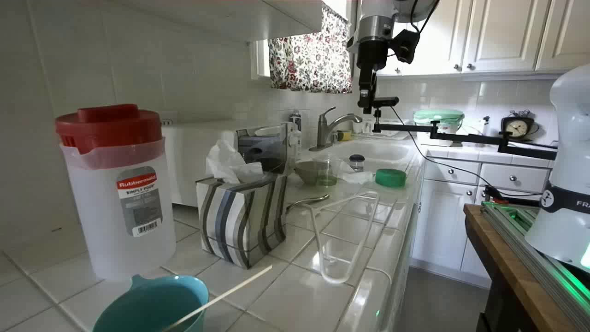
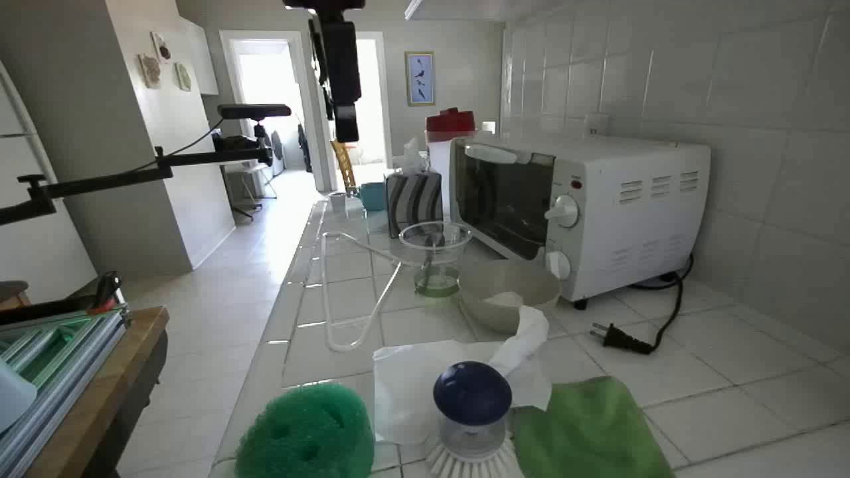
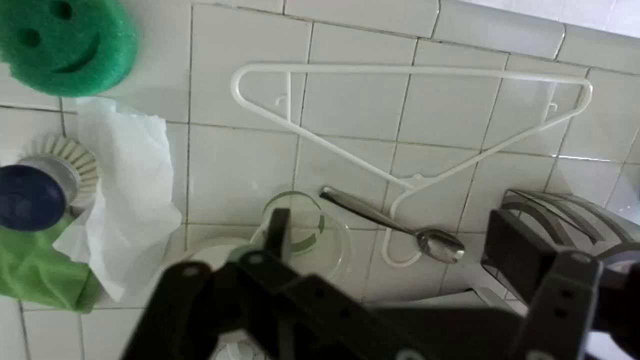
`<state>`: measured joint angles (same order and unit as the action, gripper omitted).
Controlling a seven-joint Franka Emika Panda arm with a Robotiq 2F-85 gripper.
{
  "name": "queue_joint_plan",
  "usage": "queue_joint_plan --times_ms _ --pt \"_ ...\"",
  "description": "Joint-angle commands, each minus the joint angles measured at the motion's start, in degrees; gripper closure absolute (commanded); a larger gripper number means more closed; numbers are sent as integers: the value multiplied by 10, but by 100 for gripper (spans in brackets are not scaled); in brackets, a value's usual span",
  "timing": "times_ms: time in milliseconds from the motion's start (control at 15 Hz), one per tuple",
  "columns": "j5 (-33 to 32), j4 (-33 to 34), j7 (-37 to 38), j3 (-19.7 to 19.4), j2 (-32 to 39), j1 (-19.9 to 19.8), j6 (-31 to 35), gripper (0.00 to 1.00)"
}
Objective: Use the paper towel to wipe the counter
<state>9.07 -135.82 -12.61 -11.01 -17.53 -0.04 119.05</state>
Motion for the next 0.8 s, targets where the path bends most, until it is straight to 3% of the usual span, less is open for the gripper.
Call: queue_joint_plan --times_ms 0,533,733 --pt "4 2 -3 11 1 -12 -1 0" --pt "-3 -3 -17 8 -9 -17 -8 0" --pt "-36 -26 -14 -9 -17 -51 -22 0"
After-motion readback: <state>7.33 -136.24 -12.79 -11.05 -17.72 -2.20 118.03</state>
